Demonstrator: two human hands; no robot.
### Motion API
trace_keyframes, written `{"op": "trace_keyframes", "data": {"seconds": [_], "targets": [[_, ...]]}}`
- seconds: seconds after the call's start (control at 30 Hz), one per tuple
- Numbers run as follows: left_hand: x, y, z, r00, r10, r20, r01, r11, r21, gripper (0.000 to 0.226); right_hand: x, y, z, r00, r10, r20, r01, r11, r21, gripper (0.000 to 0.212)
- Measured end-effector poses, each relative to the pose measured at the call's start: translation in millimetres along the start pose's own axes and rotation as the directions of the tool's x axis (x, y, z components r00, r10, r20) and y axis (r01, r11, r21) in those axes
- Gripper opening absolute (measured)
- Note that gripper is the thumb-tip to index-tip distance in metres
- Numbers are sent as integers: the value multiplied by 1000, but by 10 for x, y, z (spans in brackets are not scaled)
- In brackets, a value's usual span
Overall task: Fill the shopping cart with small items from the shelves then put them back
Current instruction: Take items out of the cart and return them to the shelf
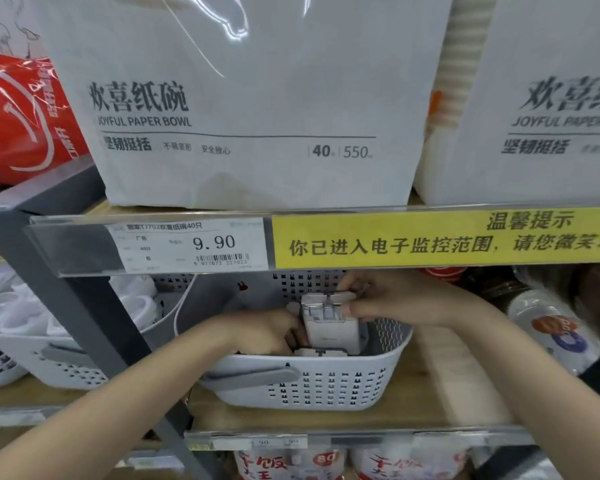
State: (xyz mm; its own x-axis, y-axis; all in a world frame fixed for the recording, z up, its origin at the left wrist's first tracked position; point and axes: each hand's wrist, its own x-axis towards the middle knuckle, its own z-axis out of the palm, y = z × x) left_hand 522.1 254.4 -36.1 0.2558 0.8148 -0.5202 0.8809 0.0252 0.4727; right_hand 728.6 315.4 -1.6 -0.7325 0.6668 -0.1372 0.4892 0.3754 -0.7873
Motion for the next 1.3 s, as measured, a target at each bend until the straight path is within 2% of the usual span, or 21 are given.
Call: {"op": "trace_keyframes", "data": {"seconds": [0.27,0.63,0.8,0.87,1.07,1.3], "targets": [[14,-7,12,1000,27,-3,-28,999,-29,29,35,62,-28,1000,-1,3,1,998,63,15],[56,-32,9,999,50,-13,-50,998,-29,29,56,80,-78,998,-6,63,7,1000,-20,12],[36,-73,-36,997,83,4,-83,996,-44,33,94,125,-77,997,51,53,-53,998,29,10],[24,-79,-46,995,95,23,-93,993,-68,30,102,107,-65,994,60,91,-59,998,-20,9],[73,-57,11,998,62,31,-60,996,-65,28,107,2,6,988,63,140,-17,950,-311,19],[183,-4,83,998,10,59,-9,1000,-17,31,188,-14,163,953,215,215,-42,795,-605,22]]}}
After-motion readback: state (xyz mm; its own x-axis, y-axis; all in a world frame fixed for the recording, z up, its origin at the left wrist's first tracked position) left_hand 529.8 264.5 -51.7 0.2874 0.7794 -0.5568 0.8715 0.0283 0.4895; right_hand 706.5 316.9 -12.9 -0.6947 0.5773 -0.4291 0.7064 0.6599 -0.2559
